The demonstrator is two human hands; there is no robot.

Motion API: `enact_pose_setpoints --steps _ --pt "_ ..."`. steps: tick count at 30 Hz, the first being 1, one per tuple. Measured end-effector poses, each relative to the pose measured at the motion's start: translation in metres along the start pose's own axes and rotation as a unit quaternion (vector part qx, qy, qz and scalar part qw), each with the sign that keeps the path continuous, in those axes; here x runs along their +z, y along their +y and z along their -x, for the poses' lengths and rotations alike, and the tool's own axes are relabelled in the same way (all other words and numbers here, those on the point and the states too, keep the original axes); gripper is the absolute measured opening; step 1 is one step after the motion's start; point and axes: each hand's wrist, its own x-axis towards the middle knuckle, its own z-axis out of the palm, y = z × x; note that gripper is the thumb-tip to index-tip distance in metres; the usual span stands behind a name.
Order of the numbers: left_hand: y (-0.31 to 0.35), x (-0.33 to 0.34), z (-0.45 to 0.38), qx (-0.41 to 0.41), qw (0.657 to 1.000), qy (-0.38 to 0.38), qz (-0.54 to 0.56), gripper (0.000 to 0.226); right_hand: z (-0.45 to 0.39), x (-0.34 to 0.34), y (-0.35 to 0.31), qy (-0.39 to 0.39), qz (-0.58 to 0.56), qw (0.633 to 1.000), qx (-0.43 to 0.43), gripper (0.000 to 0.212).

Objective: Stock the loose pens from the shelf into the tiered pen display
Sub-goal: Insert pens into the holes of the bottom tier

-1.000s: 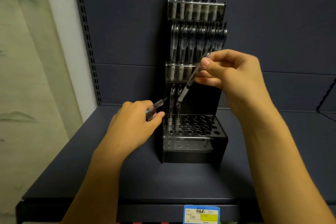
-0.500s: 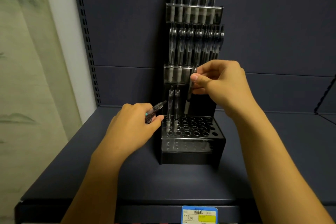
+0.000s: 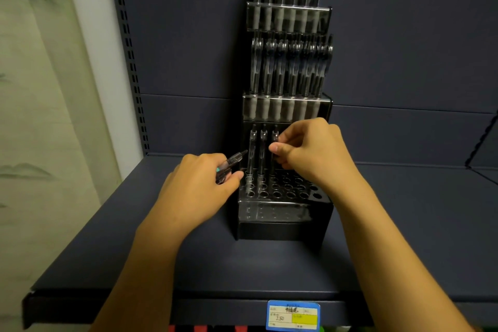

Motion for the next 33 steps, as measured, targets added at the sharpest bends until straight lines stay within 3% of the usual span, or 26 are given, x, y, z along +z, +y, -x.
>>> enact_pose_setpoints --steps 10,17,21,33 --pt "0.002 -0.004 0.001 0.009 1.000 0.003 0.007 0.035 0.014 -0.013 -0.013 -0.027 0.091 0.995 0.033 0.022" --pt "0.014 -0.007 -0.001 0.027 1.000 -0.011 0.007 0.026 0.029 -0.010 -0.034 -0.139 0.022 0.986 -0.088 0.028" --pt "0.017 -0.007 0.000 0.041 0.998 -0.023 0.030 0.027 0.027 -0.009 -0.030 -0.121 -0.055 0.988 -0.084 0.016" --pt "0.009 -0.010 0.001 0.020 1.000 -0.014 0.000 0.038 0.020 -0.024 -0.015 -0.090 -0.214 0.971 -0.058 0.012"
